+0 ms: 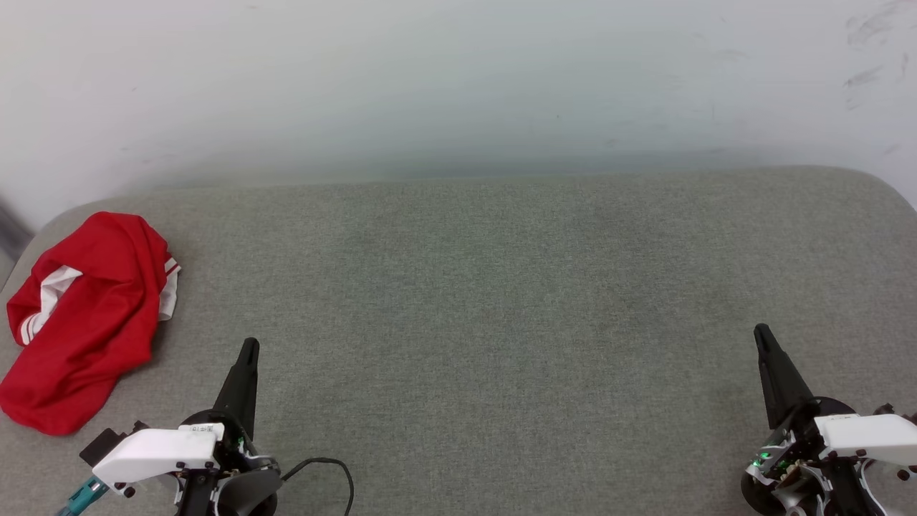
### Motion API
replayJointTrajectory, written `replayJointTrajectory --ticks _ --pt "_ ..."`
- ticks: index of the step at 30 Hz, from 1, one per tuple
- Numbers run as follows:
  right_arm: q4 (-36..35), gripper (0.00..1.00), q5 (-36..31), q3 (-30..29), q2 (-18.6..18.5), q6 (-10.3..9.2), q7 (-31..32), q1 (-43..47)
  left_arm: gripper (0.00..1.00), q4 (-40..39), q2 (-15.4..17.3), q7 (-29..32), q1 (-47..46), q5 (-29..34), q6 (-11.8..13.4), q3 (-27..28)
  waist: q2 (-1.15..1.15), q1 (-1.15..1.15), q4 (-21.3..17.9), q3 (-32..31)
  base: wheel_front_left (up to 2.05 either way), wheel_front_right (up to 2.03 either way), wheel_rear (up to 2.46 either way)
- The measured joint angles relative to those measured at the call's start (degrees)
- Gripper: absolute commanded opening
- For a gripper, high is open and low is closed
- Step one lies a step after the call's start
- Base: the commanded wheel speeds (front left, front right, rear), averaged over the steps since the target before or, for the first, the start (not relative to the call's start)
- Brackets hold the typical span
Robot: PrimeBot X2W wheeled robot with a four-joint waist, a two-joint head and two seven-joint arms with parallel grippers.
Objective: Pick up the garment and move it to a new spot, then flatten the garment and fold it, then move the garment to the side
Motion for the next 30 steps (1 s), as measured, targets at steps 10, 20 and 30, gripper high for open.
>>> replayJointTrajectory --ticks 10,20,30 --pt "0.0 0.0 0.0 0.0 0.0 0.0 0.0 0.0 0.0 0.0 0.0 0.0 0.0 0.0 0.0 0.0 0.0 0.0 0.0 0.0 0.0 0.0 0.0" --pt "0.0 0.0 0.0 0.0 0.0 0.0 0.0 0.0 0.0 0.0 0.0 0.0 0.0 0.0 0.0 0.0 0.0 0.0 0.0 0.0 0.0 0.0 0.0" --pt "0.0 0.0 0.0 0.0 0.0 0.0 0.0 0.0 0.0 0.0 0.0 0.0 0.0 0.0 0.0 0.0 0.0 0.0 0.0 0.0 0.0 0.0 0.0"
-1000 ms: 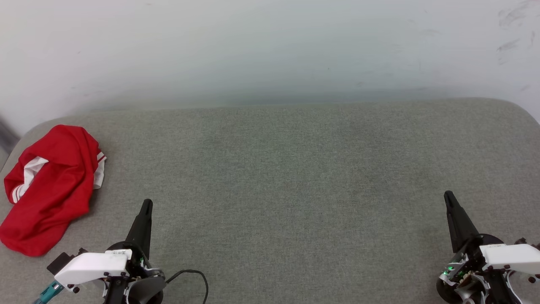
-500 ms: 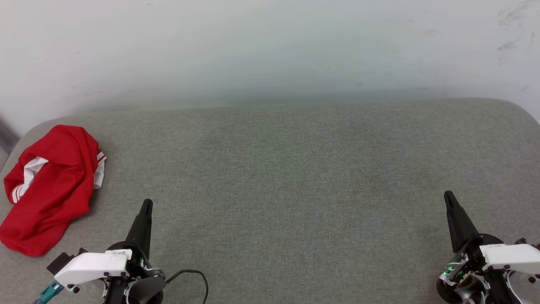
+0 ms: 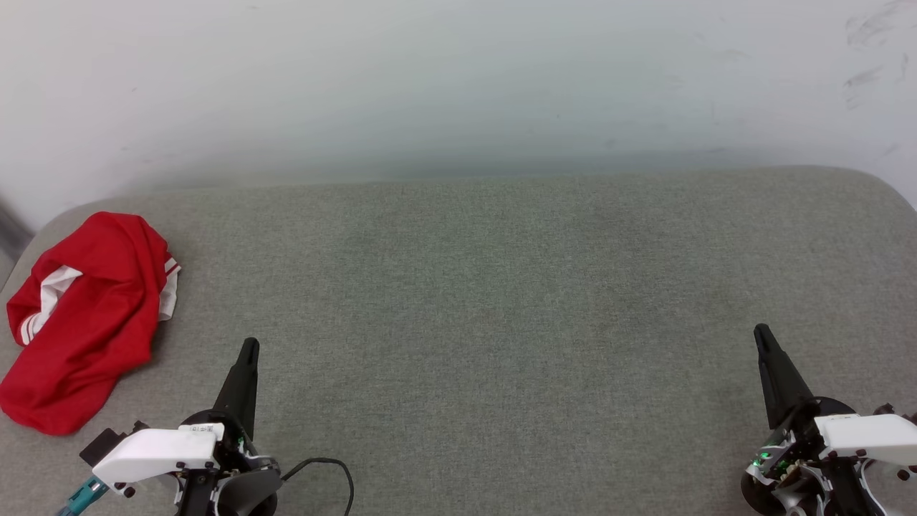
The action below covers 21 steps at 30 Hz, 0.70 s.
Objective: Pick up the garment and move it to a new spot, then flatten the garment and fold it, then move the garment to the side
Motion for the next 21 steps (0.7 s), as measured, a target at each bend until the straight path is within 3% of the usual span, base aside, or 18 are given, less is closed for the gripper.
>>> replayJointTrajectory --ticks 11,12,21 --pt "0.0 0.0 0.0 0.0 0.0 0.0 0.0 0.0 0.0 0.0 0.0 0.0 0.0 0.0 0.0 0.0 0.0 0.0 0.0 0.0 0.0 0.0 0.0" --pt "0.4 1.0 0.0 0.0 0.0 0.0 0.0 0.3 1.0 0.5 0.0 0.0 0.2 0.0 0.0 -0.1 0.0 0.0 0.0 0.0 0.0 0.0 0.0" --pt "2.5 1.0 -0.7 0.9 0.0 -0.09 -1.1 3.3 1.0 2.4 -0.3 -1.3 3.4 0.1 0.1 -0.6 0.0 0.0 0.0 0.1 0.0 0.0 0.0"
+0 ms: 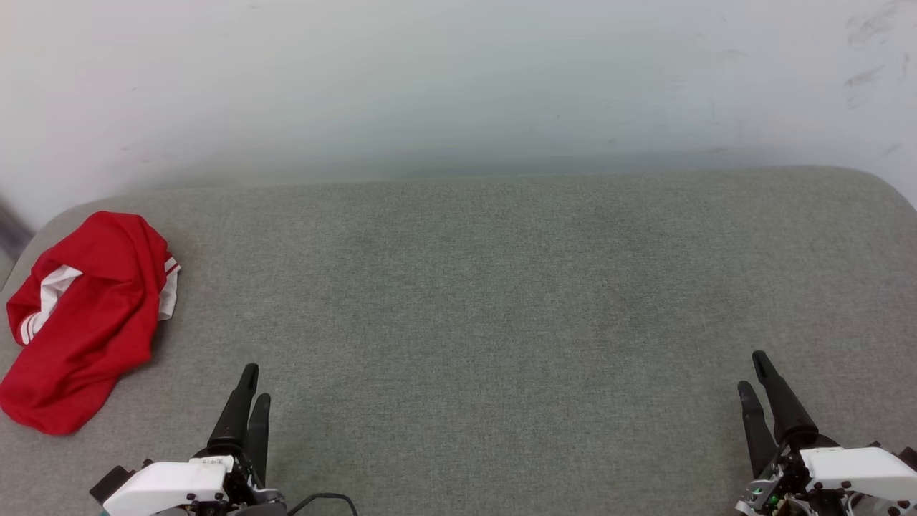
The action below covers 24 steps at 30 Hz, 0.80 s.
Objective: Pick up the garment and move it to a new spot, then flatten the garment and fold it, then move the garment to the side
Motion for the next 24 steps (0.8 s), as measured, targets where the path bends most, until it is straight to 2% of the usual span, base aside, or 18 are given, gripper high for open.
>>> replayJointTrajectory --ticks 10,11,24 --pt "-0.8 1.0 -4.0 0.8 0.0 0.0 -2.8 0.0 1.0 -2.0 0.0 -2.6 0.9 2.3 0.0 -0.3 0.0 0.0 -0.1 0.1 0.0 0.0 0.0" --pt "-0.8 1.0 -8.3 0.5 0.0 0.0 -3.5 0.0 1.0 -2.6 0.0 -3.5 1.2 4.9 0.0 0.4 0.0 0.0 -0.2 0.2 0.0 0.0 0.0" --pt "-4.3 1.0 -27.5 -1.2 0.0 0.0 -6.6 -0.3 1.0 -4.8 0.0 -6.5 1.4 16.1 0.0 4.6 0.0 0.0 -0.5 0.4 0.0 0.0 0.0"
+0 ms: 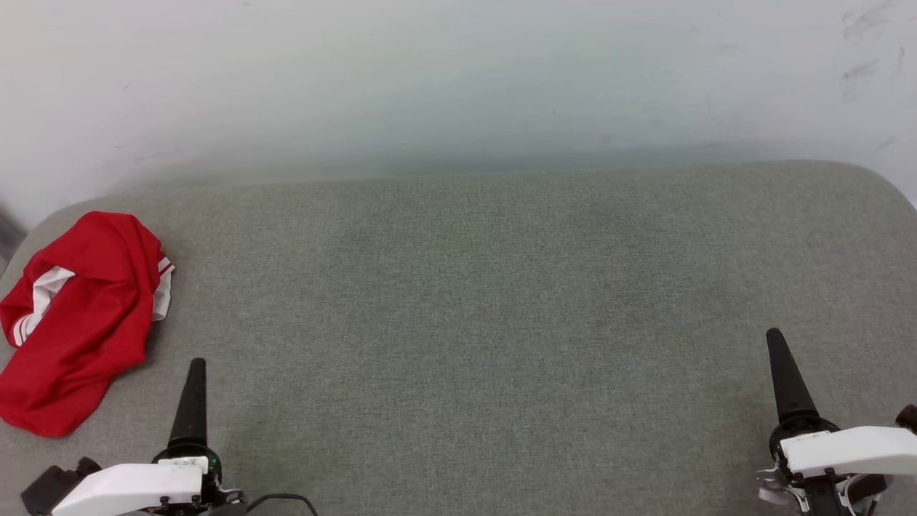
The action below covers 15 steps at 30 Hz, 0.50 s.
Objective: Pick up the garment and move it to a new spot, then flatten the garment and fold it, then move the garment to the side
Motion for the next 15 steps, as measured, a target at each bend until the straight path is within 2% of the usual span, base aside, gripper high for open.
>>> replayJointTrajectory --ticks 9,15 --pt "-6.3 1.0 -14.9 1.4 0.0 0.0 -1.9 -0.3 1.0 -4.6 0.1 -1.8 0.0 10.4 0.1 3.0 0.0 0.0 -0.2 0.4 0.0 0.0 0.0" --pt "-9.8 1.0 -23.7 2.9 0.0 0.0 -3.0 -0.5 1.0 -8.9 0.0 -3.0 0.0 18.5 2.1 2.3 0.0 0.0 -0.2 0.6 0.0 0.0 0.0"
